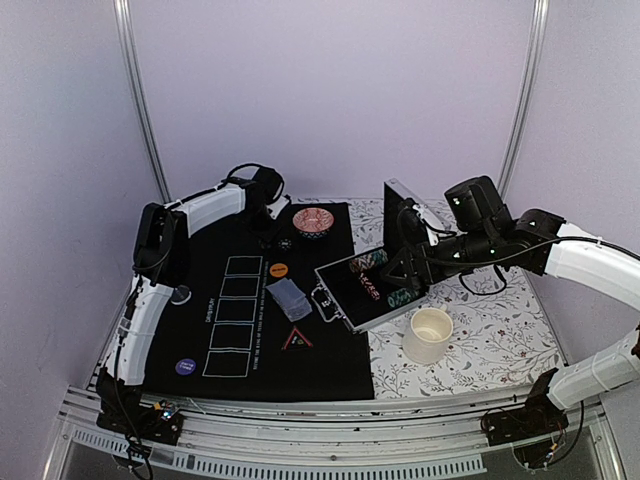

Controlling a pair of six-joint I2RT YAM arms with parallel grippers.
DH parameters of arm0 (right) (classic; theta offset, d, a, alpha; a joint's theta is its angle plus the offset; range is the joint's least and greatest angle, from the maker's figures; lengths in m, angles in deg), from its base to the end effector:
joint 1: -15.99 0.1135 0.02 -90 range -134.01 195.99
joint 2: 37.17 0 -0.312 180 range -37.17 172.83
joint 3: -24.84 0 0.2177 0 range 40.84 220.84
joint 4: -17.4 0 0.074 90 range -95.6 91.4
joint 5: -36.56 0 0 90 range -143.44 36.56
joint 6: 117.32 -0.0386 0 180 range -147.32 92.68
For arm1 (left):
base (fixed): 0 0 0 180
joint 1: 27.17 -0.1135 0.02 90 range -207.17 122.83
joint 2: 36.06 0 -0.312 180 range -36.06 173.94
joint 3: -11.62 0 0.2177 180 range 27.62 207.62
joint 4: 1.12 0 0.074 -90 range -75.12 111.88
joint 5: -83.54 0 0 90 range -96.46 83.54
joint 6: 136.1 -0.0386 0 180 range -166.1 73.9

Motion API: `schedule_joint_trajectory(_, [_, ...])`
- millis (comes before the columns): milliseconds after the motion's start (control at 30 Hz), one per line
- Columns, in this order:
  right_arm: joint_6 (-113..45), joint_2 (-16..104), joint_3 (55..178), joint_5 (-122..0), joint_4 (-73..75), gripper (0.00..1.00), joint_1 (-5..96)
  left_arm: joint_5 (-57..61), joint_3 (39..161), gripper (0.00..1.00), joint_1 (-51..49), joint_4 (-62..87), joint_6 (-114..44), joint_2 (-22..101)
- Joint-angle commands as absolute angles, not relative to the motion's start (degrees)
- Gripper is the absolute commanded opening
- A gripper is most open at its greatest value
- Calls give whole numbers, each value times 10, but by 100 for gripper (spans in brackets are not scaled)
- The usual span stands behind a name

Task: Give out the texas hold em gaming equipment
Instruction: Place the poker chip in the poker chips pile.

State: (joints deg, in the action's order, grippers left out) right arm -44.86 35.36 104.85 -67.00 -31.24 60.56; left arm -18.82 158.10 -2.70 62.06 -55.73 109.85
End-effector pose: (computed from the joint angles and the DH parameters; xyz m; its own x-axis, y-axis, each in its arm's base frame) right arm 0.1548 0.1652 0.3660 -0.6906 -0.2690 -0.6714 -0.6291 0.6814 0.3740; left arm 0.5017 -0.2192 0.1914 -0.7441 0.5182 -0.4218 0.4457 0.8552 0.2643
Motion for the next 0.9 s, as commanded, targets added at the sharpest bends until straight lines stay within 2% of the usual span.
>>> schedule_joint_trajectory(0, [-449, 352, 1061, -659, -320, 75, 607, -185, 1591, 32, -36, 596, -554, 1089])
schedule_joint_trajectory(500, [-452, 353, 1063, -657, -324, 75, 607, -163, 1584, 33, -48, 598, -548, 1095])
schedule_joint_trajectory(867, [-453, 350, 1063, -657, -324, 75, 607, -140, 1583, 44, -48, 597, -544, 1098])
